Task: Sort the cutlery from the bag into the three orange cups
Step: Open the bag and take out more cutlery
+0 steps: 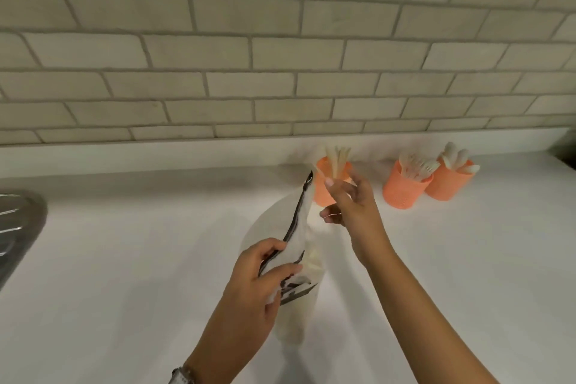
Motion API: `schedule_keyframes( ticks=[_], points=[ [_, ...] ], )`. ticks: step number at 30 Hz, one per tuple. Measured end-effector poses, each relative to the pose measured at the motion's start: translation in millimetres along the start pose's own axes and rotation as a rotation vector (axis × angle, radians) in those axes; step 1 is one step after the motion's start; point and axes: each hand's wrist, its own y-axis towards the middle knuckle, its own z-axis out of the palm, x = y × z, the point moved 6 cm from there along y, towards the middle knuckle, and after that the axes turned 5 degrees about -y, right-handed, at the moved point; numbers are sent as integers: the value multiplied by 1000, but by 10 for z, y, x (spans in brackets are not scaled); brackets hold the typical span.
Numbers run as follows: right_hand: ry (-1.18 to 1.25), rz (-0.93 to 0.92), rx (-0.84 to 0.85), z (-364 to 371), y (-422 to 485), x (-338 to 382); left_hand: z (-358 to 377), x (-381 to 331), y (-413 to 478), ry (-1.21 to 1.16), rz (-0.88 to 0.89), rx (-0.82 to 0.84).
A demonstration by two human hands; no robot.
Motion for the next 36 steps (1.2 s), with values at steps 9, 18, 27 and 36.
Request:
schedule_keyframes(
  ticks=[9,18,27,36],
  points=[
    [28,189,139,349,385,-159,-45,4,-122,57,34,89],
    [193,74,291,563,450,148,-738,207,364,-356,-410,-186],
    [205,-43,281,531,247,336,-537,193,1066,-120,-407,-187],
    [309,23,77,326,467,357,-791,140,435,38,-473,-191]
  ],
)
